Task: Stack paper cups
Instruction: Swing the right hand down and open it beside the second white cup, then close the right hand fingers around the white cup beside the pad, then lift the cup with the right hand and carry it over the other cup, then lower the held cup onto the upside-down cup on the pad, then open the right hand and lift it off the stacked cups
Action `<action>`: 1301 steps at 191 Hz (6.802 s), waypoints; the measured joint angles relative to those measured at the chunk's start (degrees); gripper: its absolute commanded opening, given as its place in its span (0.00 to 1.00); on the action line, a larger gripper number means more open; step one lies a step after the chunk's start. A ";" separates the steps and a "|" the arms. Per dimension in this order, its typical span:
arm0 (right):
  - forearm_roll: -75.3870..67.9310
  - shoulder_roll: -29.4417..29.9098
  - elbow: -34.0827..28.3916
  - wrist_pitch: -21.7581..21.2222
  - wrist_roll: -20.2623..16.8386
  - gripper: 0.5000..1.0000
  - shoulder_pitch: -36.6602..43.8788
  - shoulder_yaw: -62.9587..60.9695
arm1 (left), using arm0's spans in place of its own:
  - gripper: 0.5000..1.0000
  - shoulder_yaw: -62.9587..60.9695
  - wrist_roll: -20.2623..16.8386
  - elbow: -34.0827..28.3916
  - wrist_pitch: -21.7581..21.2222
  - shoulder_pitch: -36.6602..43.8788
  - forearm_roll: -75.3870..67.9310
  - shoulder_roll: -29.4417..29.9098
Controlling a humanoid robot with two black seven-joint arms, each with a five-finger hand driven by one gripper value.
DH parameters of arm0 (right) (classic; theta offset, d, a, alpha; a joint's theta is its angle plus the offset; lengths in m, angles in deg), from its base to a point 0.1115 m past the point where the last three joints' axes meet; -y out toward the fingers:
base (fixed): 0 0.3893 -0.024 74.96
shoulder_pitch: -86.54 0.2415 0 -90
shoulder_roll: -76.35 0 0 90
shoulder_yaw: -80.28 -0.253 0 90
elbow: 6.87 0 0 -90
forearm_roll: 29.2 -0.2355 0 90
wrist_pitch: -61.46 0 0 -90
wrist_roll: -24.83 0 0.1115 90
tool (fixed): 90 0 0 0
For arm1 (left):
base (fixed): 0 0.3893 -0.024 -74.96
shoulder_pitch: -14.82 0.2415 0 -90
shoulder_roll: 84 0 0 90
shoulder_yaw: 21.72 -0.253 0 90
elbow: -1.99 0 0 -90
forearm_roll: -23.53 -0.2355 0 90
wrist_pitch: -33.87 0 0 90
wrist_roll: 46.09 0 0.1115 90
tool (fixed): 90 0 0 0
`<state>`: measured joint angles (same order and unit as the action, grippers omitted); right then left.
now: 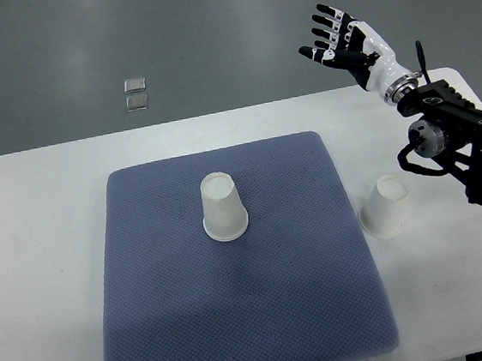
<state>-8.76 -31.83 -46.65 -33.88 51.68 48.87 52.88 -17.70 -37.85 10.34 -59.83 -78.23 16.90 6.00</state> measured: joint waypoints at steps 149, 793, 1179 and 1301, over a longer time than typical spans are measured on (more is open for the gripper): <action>48.64 -38.21 -33.28 -24.82 -2.79 0.83 1.62 8.51 | 1.00 0.02 0.00 0.00 -0.01 0.01 -0.01 0.00; 79.51 -23.75 -33.48 -14.69 -3.32 0.31 24.65 21.79 | 1.00 0.01 0.02 0.00 -0.01 0.03 -0.02 0.00; 76.49 5.66 -21.02 -21.08 -3.74 0.32 29.97 21.19 | 1.00 0.01 0.03 0.00 -0.01 0.02 -0.02 0.00; 76.56 8.07 -19.14 -19.42 -3.92 0.72 27.22 21.16 | 1.00 0.01 0.00 0.00 0.01 0.01 0.01 0.00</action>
<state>67.80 -23.76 -65.79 -53.30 47.76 76.09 74.04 -17.69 -37.84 10.34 -59.82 -78.22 16.90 6.00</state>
